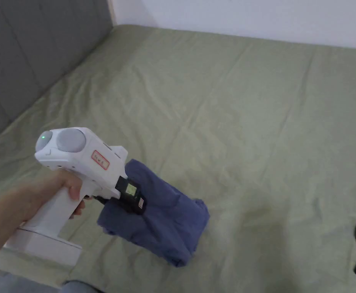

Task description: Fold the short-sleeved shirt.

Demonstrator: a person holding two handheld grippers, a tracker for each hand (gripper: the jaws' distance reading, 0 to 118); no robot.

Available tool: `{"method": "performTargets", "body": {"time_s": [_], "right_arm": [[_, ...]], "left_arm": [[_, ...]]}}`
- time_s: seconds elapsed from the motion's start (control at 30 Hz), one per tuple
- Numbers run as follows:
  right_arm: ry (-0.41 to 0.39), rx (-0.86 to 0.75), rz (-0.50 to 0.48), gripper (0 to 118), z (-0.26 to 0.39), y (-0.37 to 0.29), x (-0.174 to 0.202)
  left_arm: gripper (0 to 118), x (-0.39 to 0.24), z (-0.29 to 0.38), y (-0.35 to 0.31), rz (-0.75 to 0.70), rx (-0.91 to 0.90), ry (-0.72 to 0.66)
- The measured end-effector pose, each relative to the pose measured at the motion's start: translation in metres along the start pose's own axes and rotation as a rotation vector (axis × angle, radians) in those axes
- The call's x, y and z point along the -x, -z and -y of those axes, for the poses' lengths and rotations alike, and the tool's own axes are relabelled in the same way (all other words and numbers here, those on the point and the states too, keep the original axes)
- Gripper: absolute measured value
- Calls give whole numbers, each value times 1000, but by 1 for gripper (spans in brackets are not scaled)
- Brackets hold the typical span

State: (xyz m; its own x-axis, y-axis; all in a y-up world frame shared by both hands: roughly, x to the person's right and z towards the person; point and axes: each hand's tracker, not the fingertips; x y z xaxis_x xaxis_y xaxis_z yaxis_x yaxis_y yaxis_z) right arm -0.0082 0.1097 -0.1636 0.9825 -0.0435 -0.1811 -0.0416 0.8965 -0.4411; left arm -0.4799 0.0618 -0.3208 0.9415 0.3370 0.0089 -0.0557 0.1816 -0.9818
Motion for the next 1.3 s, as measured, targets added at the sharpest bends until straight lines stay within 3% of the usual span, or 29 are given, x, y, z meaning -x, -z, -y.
{"method": "performTargets", "body": {"time_s": [0.27, 0.4, 0.43, 0.53, 0.57, 0.6, 0.63, 0.7, 0.77, 0.87, 1.1, 1.3], "right_arm": [[-3, 57, -7, 0, 4, 13, 19], [-27, 91, -8, 0, 8, 17, 20], [-20, 106, -6, 0, 9, 19, 19], [11, 126, -7, 0, 10, 22, 12], [12, 123, -8, 0, 9, 21, 10], [11, 120, -7, 0, 7, 20, 7], [7, 113, -7, 0, 4, 18, 4], [8, 87, -12, 0, -3, 12, -5], [15, 50, -16, 0, -10, 4, -16], [9, -8, -1, 0, -25, -11, -34], [-51, -184, 56, 0, -65, -57, -76], [-98, -299, 125, 0, -81, -87, -96]], "left_arm": [[26, 129, -6, -63, -404, -27, -92], [80, 172, -8, -67, -671, -53, -122], [87, 175, -7, -65, -779, -66, -102], [85, 170, -1, -60, -1028, -131, -18], [79, 163, 3, -64, -1065, -199, 5], [62, 133, 12, -75, -1086, -267, 8], [44, 119, 13, -84, -1074, -366, -26], [21, 89, 16, -102, -1005, -517, -107], [17, 52, 22, -118, -916, -673, -119], [5, -4, 23, -125, -766, -841, -9], [0, -148, 60, -127, -409, -1260, 148], [0, -235, 86, -102, -310, -1355, 238]]}}
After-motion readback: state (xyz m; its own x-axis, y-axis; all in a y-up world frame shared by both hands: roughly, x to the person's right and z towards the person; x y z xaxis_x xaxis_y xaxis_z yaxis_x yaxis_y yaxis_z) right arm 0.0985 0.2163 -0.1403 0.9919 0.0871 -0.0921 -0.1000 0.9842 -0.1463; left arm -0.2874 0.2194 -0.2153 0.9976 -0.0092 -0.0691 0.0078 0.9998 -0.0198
